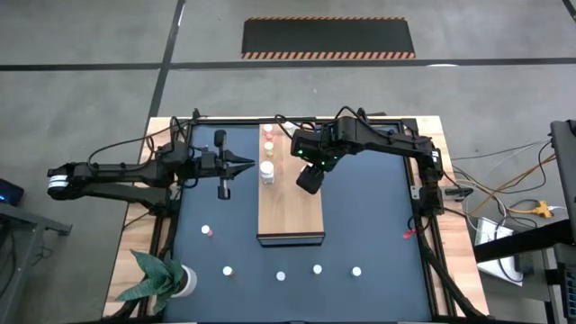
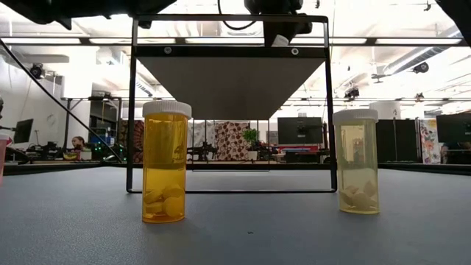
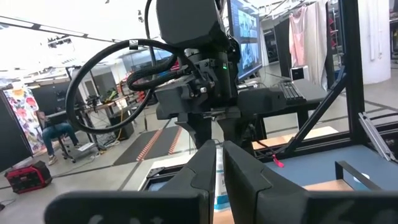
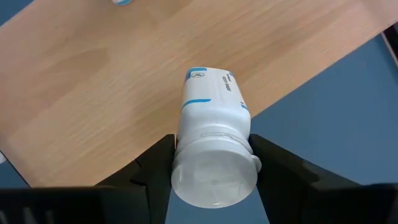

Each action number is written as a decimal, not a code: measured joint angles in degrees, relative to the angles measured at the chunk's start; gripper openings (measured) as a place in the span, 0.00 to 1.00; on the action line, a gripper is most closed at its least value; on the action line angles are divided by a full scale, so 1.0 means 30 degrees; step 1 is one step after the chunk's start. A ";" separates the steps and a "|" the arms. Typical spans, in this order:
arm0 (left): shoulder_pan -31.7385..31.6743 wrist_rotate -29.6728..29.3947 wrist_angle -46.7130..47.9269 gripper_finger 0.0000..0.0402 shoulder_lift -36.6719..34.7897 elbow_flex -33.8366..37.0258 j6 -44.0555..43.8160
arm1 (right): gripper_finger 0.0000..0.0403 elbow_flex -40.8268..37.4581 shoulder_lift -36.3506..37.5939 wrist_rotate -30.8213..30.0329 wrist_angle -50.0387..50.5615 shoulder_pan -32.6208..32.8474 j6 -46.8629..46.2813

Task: Pick and place medicine bottles onto shelf by color
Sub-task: Put the white medicine bottle on the shelf aligned with the white pill bottle

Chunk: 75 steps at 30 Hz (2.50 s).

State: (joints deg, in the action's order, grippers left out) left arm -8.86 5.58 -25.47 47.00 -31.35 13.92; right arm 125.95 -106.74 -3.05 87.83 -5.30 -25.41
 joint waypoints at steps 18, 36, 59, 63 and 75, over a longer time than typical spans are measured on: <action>0.0015 0.0000 0.0000 0.03 0.0007 0.0000 -0.0004 | 0.48 -0.0047 -0.0087 -0.0015 -0.0609 0.0033 0.1996; 0.0007 0.0000 0.0000 0.03 0.0007 0.0007 -0.0004 | 0.62 0.1202 0.0153 -0.0015 -0.0132 0.0007 0.2062; 0.0000 0.0007 0.0153 0.03 0.0000 0.0044 -0.0004 | 0.03 -0.2750 0.0732 -0.0408 0.0606 -0.0678 0.3432; 0.0000 0.0006 0.0153 0.03 0.0000 0.0044 0.0001 | 0.03 -0.2963 0.0885 0.0213 0.0739 -0.0578 0.3138; 0.0007 0.0007 0.0153 0.03 0.0000 0.0044 0.0003 | 0.03 -0.3002 0.0838 0.2519 -0.3171 0.0156 0.3609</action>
State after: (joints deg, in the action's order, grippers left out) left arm -8.84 5.61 -25.02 47.00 -31.22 13.93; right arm 116.95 -104.22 4.51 78.32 -4.83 -14.58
